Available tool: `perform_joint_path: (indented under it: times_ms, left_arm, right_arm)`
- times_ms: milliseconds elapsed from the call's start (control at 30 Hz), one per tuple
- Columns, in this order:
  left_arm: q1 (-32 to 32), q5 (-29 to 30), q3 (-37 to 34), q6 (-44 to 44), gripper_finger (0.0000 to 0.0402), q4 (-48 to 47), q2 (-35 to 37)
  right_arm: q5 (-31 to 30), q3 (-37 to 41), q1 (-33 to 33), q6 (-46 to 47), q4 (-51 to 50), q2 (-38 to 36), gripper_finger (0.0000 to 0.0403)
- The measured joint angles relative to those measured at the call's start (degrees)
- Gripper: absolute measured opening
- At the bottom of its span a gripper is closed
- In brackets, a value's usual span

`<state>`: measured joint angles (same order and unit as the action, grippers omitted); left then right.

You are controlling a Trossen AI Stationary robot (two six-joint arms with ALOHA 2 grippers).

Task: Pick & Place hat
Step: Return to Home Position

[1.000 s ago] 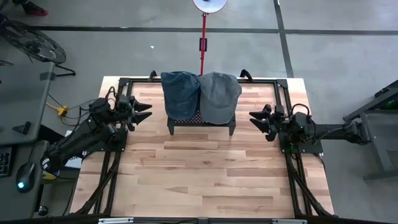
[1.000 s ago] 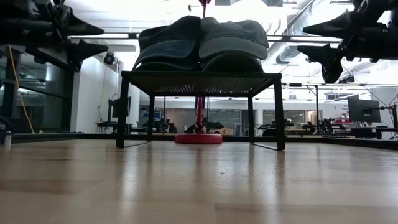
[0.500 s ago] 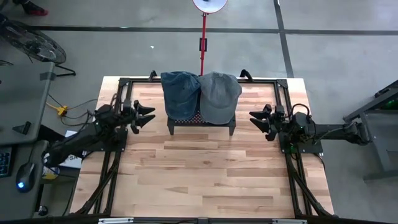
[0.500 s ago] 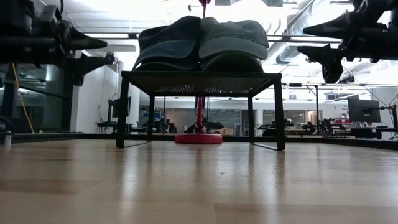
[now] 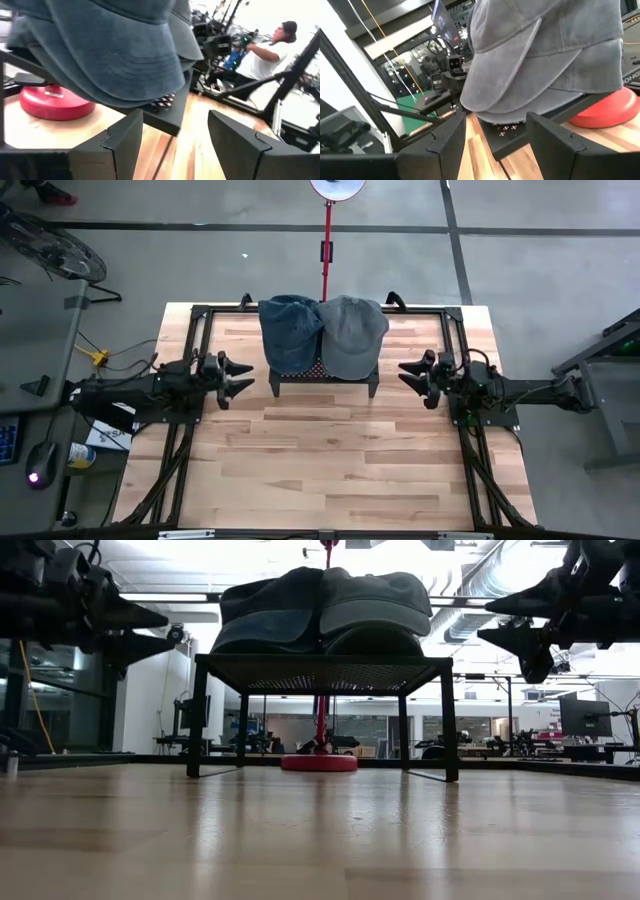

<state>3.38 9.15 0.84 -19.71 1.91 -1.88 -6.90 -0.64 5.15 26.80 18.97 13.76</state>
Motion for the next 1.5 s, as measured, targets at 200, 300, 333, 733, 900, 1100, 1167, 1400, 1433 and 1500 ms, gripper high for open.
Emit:
perform_joint_path:
  times_ms: [200, 300, 333, 733, 900, 1100, 1167, 1400, 1433, 1500]
  left_arm:
    - [-1.2, 0.2, 0.0, 1.5, 0.0221, 0.0, -2.5]
    - [-1.2, -0.5, 0.0, 1.5, 0.0221, -0.5, -4.6]
    - [-1.2, -0.8, 0.0, 1.5, 0.0221, -0.4, -5.0]
    - [-1.2, -0.7, 0.0, 5.9, 0.0221, -0.3, -6.2]
    - [-1.2, -0.6, 0.0, 7.9, 0.0221, -0.3, -6.2]
    - [-1.2, -0.6, -0.1, 7.9, 0.0221, -0.3, -6.2]
    - [-1.2, -0.8, -0.1, 7.9, 0.0221, -0.3, -6.2]
    - [-1.2, -0.9, -0.1, 7.9, 0.0221, -0.3, -6.2]
    - [-1.2, -0.9, -0.1, 7.9, 0.0221, -0.3, -6.2]
    - [-1.2, -0.9, -0.1, 7.9, 0.0221, -0.3, -6.2]
  right_arm:
    - [0.2, 0.0, 0.0, -2.4, -2.4, 0.0, 0.02]
    - [0.2, 0.0, 0.0, -2.8, -2.7, 0.0, 0.02]
    - [0.3, 0.0, 0.0, -2.4, -2.8, 0.0, 0.02]
    - [0.3, 0.0, 0.0, -5.2, -3.2, 0.0, 0.02]
    - [0.3, 0.0, 0.0, -15.6, -3.0, 0.0, 0.02]
    - [0.2, 0.0, 0.0, -16.6, -3.3, 0.0, 0.02]
    - [0.2, 0.0, 0.0, -16.7, -3.3, 0.0, 0.02]
    - [0.2, 0.0, 0.0, -16.5, -3.3, 0.0, 0.02]
    - [0.2, 0.0, 0.0, -16.5, -3.3, 0.0, 0.02]
    - [0.2, 0.0, 0.0, -16.5, -3.3, 0.0, 0.02]
